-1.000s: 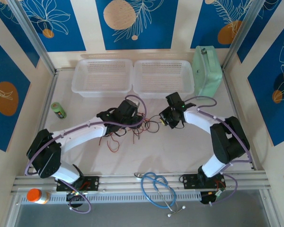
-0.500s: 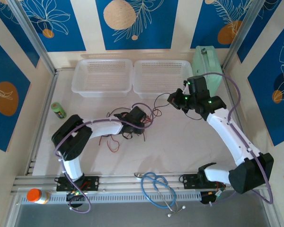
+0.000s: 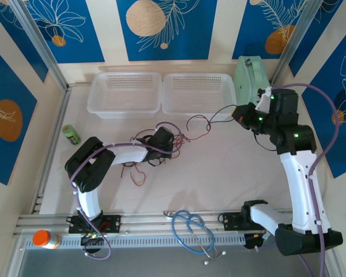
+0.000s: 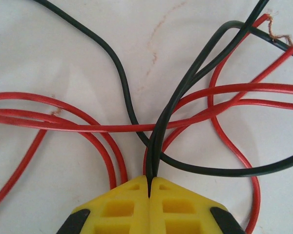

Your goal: Untangle the cables

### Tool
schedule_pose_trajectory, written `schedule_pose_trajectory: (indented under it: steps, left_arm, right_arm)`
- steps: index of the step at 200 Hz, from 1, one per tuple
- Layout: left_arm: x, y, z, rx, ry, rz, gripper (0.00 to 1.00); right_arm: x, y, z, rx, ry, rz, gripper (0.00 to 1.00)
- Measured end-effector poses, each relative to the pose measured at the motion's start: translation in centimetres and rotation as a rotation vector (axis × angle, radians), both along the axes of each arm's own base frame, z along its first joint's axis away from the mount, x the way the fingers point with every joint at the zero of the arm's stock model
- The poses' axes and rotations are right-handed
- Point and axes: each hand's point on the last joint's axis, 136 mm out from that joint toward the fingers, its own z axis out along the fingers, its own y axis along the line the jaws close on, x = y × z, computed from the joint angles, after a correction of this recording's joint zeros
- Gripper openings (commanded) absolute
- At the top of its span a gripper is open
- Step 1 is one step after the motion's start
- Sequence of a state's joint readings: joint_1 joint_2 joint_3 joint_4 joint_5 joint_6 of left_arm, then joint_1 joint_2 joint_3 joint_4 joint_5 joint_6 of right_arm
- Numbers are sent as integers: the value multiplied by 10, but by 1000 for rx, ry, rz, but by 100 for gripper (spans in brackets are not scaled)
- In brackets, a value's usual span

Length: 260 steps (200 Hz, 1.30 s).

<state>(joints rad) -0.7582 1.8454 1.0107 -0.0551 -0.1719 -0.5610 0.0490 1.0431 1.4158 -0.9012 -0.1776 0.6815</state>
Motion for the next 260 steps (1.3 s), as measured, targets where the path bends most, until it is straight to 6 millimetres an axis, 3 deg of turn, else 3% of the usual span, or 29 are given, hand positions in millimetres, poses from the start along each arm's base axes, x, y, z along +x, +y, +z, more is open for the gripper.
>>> schedule_pose_trajectory:
  steps: [73, 109, 133, 161, 167, 187, 213, 234, 260]
  left_arm:
    - [1, 1, 0, -13, 0, -1, 0]
    - [4, 5, 1, 2, -2, 4, 0]
    - [6, 9, 1, 6, -4, 15, 0]
    - [6, 9, 1, 6, -4, 15, 0]
    - [6, 8, 1, 5, -3, 13, 1]
    - [3, 11, 3, 17, 0, -4, 27]
    - [-9, 19, 19, 60, 6, -60, 55]
    - [-10, 13, 60, 54, -49, -123, 62]
    - [-2, 2, 129, -4, -172, -165, 65]
  right_arm:
    - [-9, -24, 32, 0, -45, 7, 0]
    - [-22, -49, 80, -52, -156, -64, 0]
    - [-33, -53, 118, -93, -254, -87, 0]
    - [-41, -48, 131, -75, -295, -68, 0]
    - [-41, -46, 130, -58, -292, -59, 0]
    - [-37, -37, 117, 14, -260, 1, 0]
    - [-22, -26, 77, 131, -158, 86, 0]
    - [-12, -18, 35, 200, -63, 142, 0]
    - [-11, 2, -9, 246, 31, 229, 0]
